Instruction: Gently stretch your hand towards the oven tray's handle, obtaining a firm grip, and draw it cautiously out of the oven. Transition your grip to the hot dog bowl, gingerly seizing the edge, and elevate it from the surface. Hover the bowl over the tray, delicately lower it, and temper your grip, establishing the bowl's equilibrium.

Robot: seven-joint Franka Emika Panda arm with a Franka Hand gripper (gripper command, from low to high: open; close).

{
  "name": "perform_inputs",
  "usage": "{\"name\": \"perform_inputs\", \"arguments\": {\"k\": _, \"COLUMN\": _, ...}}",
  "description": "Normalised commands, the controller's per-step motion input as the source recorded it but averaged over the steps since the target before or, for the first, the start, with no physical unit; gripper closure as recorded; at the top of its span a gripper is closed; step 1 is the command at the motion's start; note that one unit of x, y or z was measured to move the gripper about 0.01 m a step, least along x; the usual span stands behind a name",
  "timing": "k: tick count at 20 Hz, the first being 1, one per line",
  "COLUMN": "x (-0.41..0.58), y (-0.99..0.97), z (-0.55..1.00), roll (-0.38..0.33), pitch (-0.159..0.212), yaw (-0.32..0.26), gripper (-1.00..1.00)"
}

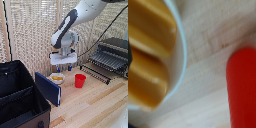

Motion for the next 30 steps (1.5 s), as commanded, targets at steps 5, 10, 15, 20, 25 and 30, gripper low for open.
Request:
{"name": "perform_inputs", "arguments": {"k": 5, "x": 0.274, "y": -0.01, "z": -0.26, "roll": -0.009, "pitch": 0.097, "yaw": 0.0, "gripper": -1.0}}
{"name": "perform_inputs", "arguments": {"k": 10, "x": 0.024, "y": -0.02, "z": -0.1, "roll": 0.017, "pitch": 0.035, "yaw": 0.03, "gripper": 1.0}}
{"name": "perform_inputs", "arguments": {"k": 15, "x": -0.038, "y": 0.0, "z": 0.0, "roll": 0.0, "pitch": -0.004, "yaw": 0.021, "gripper": 1.0}}
{"name": "perform_inputs", "arguments": {"k": 20, "x": -0.006, "y": 0.02, "z": 0.0, "roll": -0.001, "pitch": -0.003, "yaw": 0.027, "gripper": 1.0}}
{"name": "perform_inputs", "arguments": {"k": 25, "x": -0.006, "y": 0.01, "z": 0.08, "roll": -0.004, "pitch": -0.029, "yaw": -0.024, "gripper": 1.0}}
{"name": "perform_inputs", "arguments": {"k": 30, "x": -0.014, "y": 0.06, "z": 0.45, "roll": -0.057, "pitch": -0.074, "yaw": -0.013, "gripper": 1.0}}
